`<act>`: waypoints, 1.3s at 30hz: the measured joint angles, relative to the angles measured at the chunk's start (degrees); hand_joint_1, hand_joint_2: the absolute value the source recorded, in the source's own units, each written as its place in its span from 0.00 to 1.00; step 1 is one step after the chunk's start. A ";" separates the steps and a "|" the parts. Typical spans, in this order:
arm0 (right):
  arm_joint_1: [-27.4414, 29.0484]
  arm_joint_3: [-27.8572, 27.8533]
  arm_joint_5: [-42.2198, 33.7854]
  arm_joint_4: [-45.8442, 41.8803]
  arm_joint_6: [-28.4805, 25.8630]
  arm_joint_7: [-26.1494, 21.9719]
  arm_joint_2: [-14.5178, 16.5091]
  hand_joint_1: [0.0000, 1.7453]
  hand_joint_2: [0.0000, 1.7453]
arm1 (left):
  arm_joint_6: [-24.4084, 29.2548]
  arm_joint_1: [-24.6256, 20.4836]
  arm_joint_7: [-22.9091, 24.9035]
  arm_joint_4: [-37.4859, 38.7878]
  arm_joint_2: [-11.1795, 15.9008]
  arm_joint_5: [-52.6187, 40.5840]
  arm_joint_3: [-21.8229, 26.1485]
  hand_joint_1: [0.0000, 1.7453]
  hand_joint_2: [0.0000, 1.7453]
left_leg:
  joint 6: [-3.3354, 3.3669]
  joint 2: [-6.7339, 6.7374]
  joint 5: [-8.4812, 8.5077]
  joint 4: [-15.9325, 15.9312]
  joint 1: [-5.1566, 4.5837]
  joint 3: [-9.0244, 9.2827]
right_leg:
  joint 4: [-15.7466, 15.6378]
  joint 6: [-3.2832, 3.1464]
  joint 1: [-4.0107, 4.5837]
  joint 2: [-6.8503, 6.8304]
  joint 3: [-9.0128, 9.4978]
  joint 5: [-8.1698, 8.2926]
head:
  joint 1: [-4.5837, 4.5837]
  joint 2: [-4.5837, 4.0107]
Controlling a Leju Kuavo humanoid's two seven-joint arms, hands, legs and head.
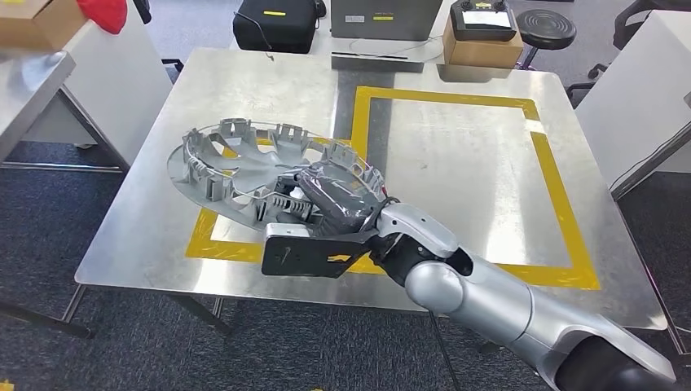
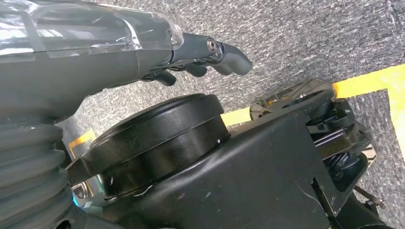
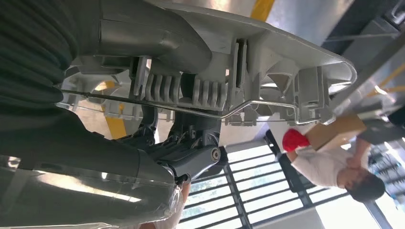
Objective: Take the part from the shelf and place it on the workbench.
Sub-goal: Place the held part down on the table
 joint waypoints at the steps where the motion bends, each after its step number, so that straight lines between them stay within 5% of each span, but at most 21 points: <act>1: -0.34 0.74 0.25 1.51 0.18 -0.05 0.68 1.00 1.00 | -0.03 -0.08 0.03 0.00 -0.04 -0.07 -0.04 0.00 1.00 | 0.00 0.00 0.00 0.00 0.00 0.00 | 0.00 0.00 0.00 0.00 0.00 0.00 | -0.02 0.00; 21: -5.16 7.32 4.13 18.14 0.76 0.03 5.69 1.00 1.00 | -0.63 -0.35 0.95 0.00 -0.17 -0.86 -1.34 0.00 1.00 | 0.01 -0.62 0.01 0.01 -0.02 0.04 | -0.05 0.00 -0.03 -0.14 0.10 0.00 | -0.04 0.00; 39: -10.48 2.63 3.60 20.82 -1.33 5.40 1.42 1.00 1.00 | -0.82 -0.54 1.03 0.00 0.18 -1.96 -1.34 0.00 1.00 | 0.03 -1.36 0.04 0.03 -0.04 0.06 | -0.08 -0.01 -0.04 -0.36 0.20 0.00 | -0.11 0.00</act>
